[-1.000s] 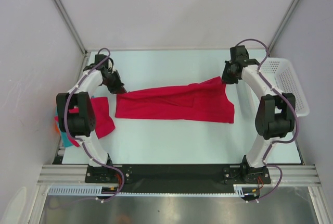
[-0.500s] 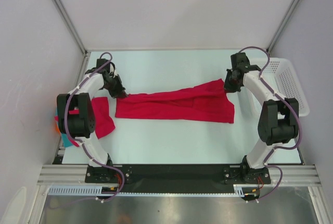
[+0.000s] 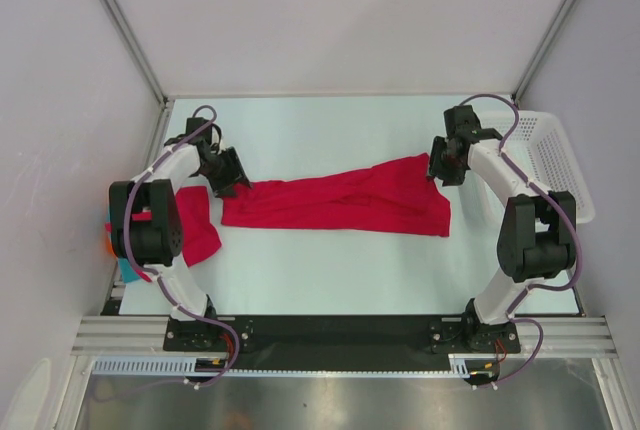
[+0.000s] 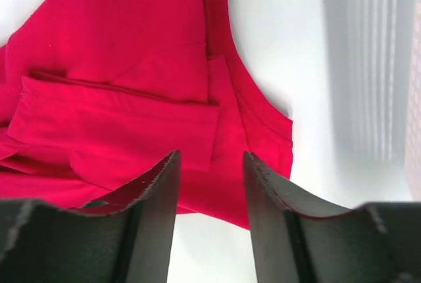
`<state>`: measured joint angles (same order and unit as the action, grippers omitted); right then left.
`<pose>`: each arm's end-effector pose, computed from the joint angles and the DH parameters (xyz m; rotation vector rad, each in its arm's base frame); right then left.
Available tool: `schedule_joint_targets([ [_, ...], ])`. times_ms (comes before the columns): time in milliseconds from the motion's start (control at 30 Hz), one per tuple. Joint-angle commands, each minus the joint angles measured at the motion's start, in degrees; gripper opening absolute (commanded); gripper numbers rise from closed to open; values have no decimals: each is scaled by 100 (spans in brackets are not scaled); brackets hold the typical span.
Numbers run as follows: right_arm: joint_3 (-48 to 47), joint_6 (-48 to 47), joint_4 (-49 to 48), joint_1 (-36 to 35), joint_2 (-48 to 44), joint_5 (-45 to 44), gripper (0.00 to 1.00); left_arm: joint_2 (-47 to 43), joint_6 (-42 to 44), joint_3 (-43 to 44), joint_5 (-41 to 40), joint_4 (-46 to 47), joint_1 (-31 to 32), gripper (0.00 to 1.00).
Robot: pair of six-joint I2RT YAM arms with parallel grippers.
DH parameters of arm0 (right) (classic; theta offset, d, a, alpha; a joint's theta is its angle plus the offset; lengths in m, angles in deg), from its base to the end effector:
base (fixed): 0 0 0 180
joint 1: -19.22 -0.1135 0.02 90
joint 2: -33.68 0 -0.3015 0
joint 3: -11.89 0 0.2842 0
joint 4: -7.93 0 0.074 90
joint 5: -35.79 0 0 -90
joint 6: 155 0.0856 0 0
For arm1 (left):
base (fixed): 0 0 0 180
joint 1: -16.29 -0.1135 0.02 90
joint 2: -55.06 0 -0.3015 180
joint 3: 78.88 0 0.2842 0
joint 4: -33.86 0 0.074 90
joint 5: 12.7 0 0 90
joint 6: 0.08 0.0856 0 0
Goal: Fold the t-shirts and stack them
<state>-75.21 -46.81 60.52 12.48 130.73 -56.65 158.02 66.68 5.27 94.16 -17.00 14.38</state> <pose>0.4081 0.0446 0.2221 0.2795 2.6487 0.0851 0.4114 -0.0111 0.1695 -0.5380 2.7543 -0.5017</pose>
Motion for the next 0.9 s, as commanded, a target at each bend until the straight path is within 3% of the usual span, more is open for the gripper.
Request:
schedule_joint_targets([
  [0, -120, -35, 55, 6, -126, -55, 50, -285, 22, 63, -86, 9, 7, 59],
  [700, -603, -88, 108, -55, 314, 59, 50, 734, -567, 564, -166, 475, 86, 59],
  [867, -647, -97, 99, -47, 384, 77, 50, 770, -620, 687, -148, 492, 138, 38],
])
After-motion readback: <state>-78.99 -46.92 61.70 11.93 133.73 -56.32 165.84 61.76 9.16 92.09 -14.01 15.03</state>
